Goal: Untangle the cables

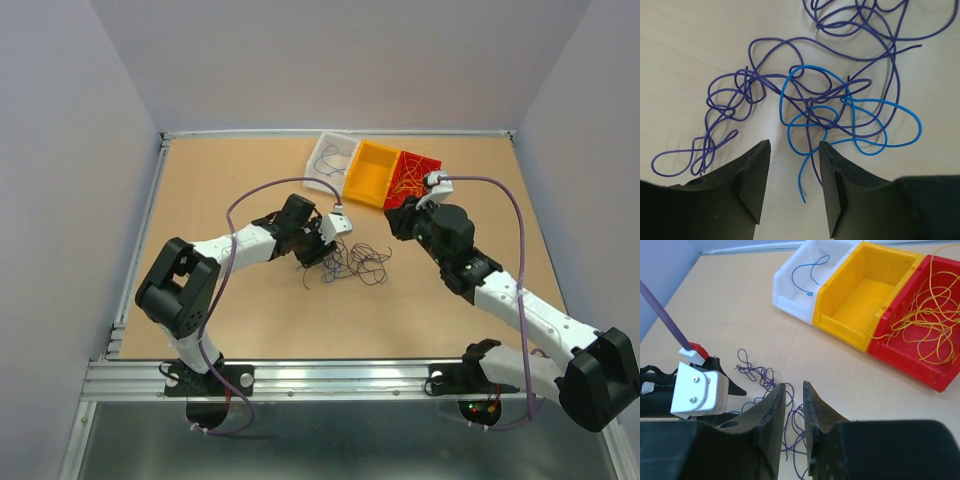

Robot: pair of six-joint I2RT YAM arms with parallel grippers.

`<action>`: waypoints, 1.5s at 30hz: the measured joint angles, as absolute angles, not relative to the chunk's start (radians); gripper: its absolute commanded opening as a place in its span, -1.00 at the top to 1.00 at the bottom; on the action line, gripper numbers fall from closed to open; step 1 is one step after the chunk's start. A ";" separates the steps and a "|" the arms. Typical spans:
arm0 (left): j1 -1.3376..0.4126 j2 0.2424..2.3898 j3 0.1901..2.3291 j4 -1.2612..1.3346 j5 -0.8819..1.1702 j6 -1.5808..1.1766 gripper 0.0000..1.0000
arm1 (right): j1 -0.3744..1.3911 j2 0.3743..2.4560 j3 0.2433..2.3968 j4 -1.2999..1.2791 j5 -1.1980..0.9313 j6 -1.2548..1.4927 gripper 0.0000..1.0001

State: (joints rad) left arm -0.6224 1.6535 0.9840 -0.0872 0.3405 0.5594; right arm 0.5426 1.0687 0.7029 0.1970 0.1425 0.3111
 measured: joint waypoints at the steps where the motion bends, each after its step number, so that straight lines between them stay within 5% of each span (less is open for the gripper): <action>1: -0.622 1.666 0.985 -0.087 0.330 0.556 0.03 | 0.543 1.068 0.691 0.203 0.143 0.313 0.47; 5: -0.623 1.699 0.995 -0.088 0.302 0.540 0.47 | 0.543 1.068 0.644 0.218 0.142 0.318 0.48; 6: -0.623 1.702 0.999 -0.087 0.300 0.541 0.85 | 0.543 1.068 0.632 0.219 0.142 0.319 0.48; 7: -0.623 1.708 1.005 -0.087 0.298 0.540 0.99 | 0.543 1.068 0.628 0.225 0.142 0.320 0.48; 16: -0.624 1.709 1.021 -0.089 0.311 0.538 1.00 | 0.543 1.110 0.622 0.277 0.126 0.327 0.49; 28: -0.627 1.401 0.977 -0.078 0.278 0.536 1.00 | 0.543 1.252 0.622 0.331 -0.055 0.316 0.45; 45: -0.627 1.288 1.320 -0.222 0.172 0.532 1.00 | 0.543 1.522 0.641 0.596 -0.417 0.269 -0.41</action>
